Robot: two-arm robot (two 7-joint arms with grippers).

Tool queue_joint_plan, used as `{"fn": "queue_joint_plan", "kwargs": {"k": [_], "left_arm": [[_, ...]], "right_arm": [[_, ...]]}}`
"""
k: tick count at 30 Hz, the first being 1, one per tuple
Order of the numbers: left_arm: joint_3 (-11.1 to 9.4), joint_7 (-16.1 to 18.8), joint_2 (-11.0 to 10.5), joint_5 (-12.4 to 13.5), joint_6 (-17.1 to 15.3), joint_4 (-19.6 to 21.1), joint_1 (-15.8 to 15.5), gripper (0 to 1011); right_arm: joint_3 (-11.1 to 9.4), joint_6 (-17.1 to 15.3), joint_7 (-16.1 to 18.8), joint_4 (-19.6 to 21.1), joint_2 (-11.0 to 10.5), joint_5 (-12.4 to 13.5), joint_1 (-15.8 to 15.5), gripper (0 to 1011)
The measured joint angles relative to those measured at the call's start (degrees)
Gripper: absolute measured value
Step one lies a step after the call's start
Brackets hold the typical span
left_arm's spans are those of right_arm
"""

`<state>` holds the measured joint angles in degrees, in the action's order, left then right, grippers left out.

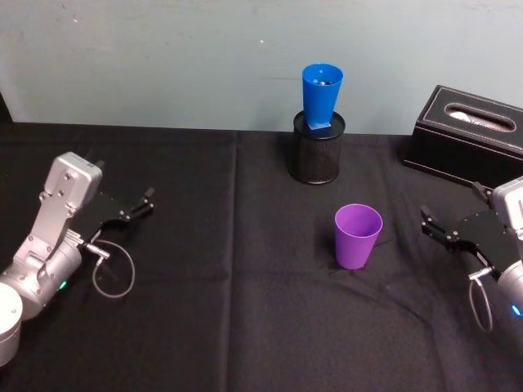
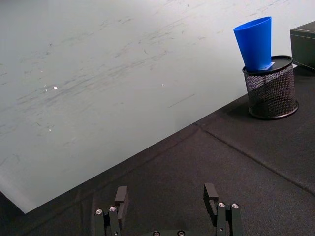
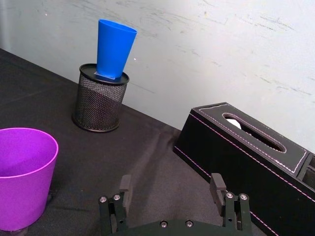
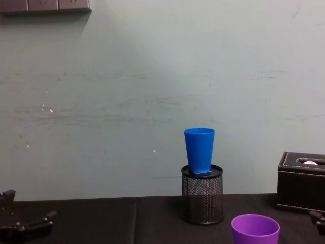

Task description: Pick up one cup with a gripper and tap it against the other cup.

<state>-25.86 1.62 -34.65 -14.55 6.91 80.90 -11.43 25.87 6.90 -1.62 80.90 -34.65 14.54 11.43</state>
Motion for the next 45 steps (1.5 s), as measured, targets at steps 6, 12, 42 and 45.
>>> {"fn": "queue_joint_plan", "kwargs": {"k": [6, 12, 42, 45], "left_arm": [[0.00, 0.00, 0.00, 0.00, 0.00, 0.00, 0.00, 1004], [0.00, 0.00, 0.00, 0.00, 0.00, 0.00, 0.00, 1004], [0.00, 0.00, 0.00, 0.00, 0.00, 0.00, 0.00, 1004], [0.00, 0.00, 0.00, 0.00, 0.00, 0.00, 0.00, 1005]], "right_arm": [[0.00, 0.00, 0.00, 0.00, 0.00, 0.00, 0.00, 1002], [0.00, 0.00, 0.00, 0.00, 0.00, 0.00, 0.00, 1003], [0.00, 0.01, 0.00, 0.00, 0.00, 0.00, 0.01, 1002], [0.00, 0.01, 0.00, 0.00, 0.00, 0.00, 0.00, 1003]]}}
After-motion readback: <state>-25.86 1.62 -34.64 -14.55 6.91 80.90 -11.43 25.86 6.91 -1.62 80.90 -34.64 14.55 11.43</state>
